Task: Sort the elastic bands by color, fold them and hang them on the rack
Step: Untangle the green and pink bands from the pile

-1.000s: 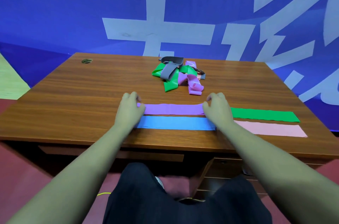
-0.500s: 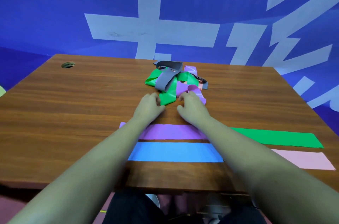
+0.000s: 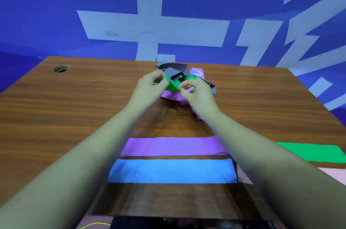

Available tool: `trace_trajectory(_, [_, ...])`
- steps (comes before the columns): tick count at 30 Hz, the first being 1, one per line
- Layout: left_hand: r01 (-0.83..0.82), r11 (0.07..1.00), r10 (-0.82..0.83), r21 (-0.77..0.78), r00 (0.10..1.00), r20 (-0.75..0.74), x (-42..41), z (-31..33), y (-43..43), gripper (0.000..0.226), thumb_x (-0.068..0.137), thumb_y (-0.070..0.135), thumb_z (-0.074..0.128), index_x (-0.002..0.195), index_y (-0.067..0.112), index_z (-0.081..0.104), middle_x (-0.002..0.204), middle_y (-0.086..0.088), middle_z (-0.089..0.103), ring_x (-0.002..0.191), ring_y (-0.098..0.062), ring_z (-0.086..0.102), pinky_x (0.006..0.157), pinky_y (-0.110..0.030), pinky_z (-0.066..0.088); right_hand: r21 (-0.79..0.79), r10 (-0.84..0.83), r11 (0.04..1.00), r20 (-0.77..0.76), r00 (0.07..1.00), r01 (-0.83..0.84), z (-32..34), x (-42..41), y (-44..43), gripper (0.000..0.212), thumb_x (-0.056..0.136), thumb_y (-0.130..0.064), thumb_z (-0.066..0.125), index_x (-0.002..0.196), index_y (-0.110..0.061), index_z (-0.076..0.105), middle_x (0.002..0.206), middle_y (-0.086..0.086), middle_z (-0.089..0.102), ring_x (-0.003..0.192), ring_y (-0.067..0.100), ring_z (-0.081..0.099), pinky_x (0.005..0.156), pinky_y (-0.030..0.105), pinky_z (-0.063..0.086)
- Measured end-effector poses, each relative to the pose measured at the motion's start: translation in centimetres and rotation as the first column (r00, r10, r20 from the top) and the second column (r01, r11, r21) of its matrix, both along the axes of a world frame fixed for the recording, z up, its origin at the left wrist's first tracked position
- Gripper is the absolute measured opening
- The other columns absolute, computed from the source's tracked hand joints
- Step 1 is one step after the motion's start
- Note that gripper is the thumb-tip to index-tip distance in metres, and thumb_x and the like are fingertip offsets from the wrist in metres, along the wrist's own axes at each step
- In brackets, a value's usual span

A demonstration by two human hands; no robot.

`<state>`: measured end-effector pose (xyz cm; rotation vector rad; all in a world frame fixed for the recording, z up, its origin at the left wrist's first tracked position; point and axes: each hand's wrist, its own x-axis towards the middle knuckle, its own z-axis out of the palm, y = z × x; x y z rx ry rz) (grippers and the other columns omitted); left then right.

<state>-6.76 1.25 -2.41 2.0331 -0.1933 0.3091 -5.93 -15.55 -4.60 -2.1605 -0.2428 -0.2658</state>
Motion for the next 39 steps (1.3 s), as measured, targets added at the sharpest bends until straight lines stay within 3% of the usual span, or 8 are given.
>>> trace_trajectory(6, [0.014, 0.977, 0.005, -0.213, 0.996, 0.089, -1.4, 7.8, -0.2, 0.012, 0.09, 0.007, 0.053, 0.082, 0.014, 0.06, 0.072, 0.002, 0.058, 0.065, -0.004, 0.049, 0.059, -0.015, 0.038, 0.339, -0.02, 0.941, 0.092, 0.996, -0.013, 8.7, -1.7, 0.7, 0.013, 0.085, -0.009, 0.064, 0.077, -0.02, 0.066, 0.071, -0.001, 0.061, 0.056, 0.013, 0.051, 0.048, 0.021, 0.039])
trace_trajectory(17, [0.106, 0.874, -0.073, -0.473, 0.993, 0.089, -5.6, 13.1, -1.0, 0.021, 0.094, 0.017, 0.058, 0.075, 0.017, 0.066, 0.06, 0.007, 0.06, 0.054, -0.007, 0.049, 0.053, -0.023, 0.037, 0.525, 0.023, 0.85, 0.034, 0.999, -0.037, 16.0, -7.2, -0.5, 0.013, 0.088, 0.0, 0.063, 0.08, -0.011, 0.064, 0.059, 0.005, 0.055, 0.037, 0.008, 0.045, 0.04, 0.018, 0.036])
trace_trajectory(20, [0.201, 0.812, -0.213, -0.548, 0.976, 0.041, -7.3, 13.2, -1.4, 0.018, 0.091, 0.028, 0.063, 0.081, 0.016, 0.072, 0.075, -0.008, 0.062, 0.063, -0.019, 0.049, 0.059, -0.029, 0.036, 0.558, 0.045, 0.83, -0.06, 0.997, -0.004, 16.5, -9.2, -1.2, 0.005, 0.09, -0.001, 0.059, 0.091, -0.005, 0.063, 0.058, 0.006, 0.06, 0.038, 0.01, 0.051, 0.042, 0.021, 0.039])
trace_trajectory(26, [0.275, 0.8, -0.324, -0.533, 0.946, 0.002, -9.7, 14.5, -2.4, 0.015, 0.097, 0.008, 0.052, 0.104, 0.008, 0.065, 0.08, -0.006, 0.072, 0.063, -0.013, 0.064, 0.061, -0.024, 0.052, 0.735, 0.26, 0.677, -0.196, 0.946, -0.034, 15.6, -12.7, -2.3, 0.017, 0.097, -0.025, 0.054, 0.093, -0.009, 0.056, 0.072, 0.014, 0.069, 0.064, 0.027, 0.065, 0.065, 0.033, 0.054])
trace_trajectory(28, [0.283, 0.81, -0.333, -0.513, 0.943, -0.007, -10.2, 14.6, -2.6, 0.02, 0.092, 0.009, 0.056, 0.11, 0.007, 0.065, 0.091, -0.015, 0.067, 0.071, -0.022, 0.06, 0.066, -0.027, 0.051, 0.714, 0.357, 0.69, -0.199, 0.912, -0.115, 14.9, -13.4, -2.7, 0.024, 0.097, -0.031, 0.056, 0.098, -0.008, 0.061, 0.081, 0.016, 0.069, 0.066, 0.024, 0.065, 0.07, 0.035, 0.054])
trace_trajectory(31, [0.262, 0.811, -0.316, -0.522, 0.949, -0.015, -10.8, 14.7, -3.1, 0.018, 0.094, 0.005, 0.054, 0.107, 0.008, 0.065, 0.099, -0.02, 0.055, 0.086, -0.029, 0.049, 0.068, -0.024, 0.053, 0.505, 0.344, 0.832, -0.148, 0.927, -0.228, 13.6, -14.4, -3.1, 0.004, 0.092, -0.012, 0.063, 0.091, -0.009, 0.066, 0.082, 0.009, 0.066, 0.066, 0.013, 0.062, 0.063, 0.027, 0.051])
trace_trajectory(35, [0.226, 0.834, -0.293, -0.503, 0.954, -0.057, -11.7, 14.5, -3.1, 0.021, 0.095, 0.001, 0.052, 0.11, 0.014, 0.062, 0.098, -0.02, 0.062, 0.077, -0.025, 0.062, 0.065, -0.025, 0.057, 0.459, 0.219, 0.875, -0.096, 0.971, -0.152, 13.9, -15.0, -4.0, 0.008, 0.09, -0.005, 0.064, 0.095, 0.0, 0.068, 0.081, 0.009, 0.066, 0.068, 0.013, 0.06, 0.058, 0.021, 0.048])
trace_trajectory(39, [0.243, 0.823, -0.36, -0.514, 0.922, -0.141, -12.7, 13.1, -3.2, 0.06, 0.094, 0.008, 0.061, 0.134, 0.046, 0.037, 0.087, -0.009, 0.072, 0.068, -0.021, 0.068, 0.066, -0.028, 0.057, 0.386, 0.14, 0.916, -0.059, 0.988, -0.106, 14.9, -15.0, -4.5, 0.013, 0.088, -0.009, 0.067, 0.097, 0.0, 0.07, 0.08, 0.011, 0.066, 0.071, 0.014, 0.059, 0.065, 0.03, 0.047])
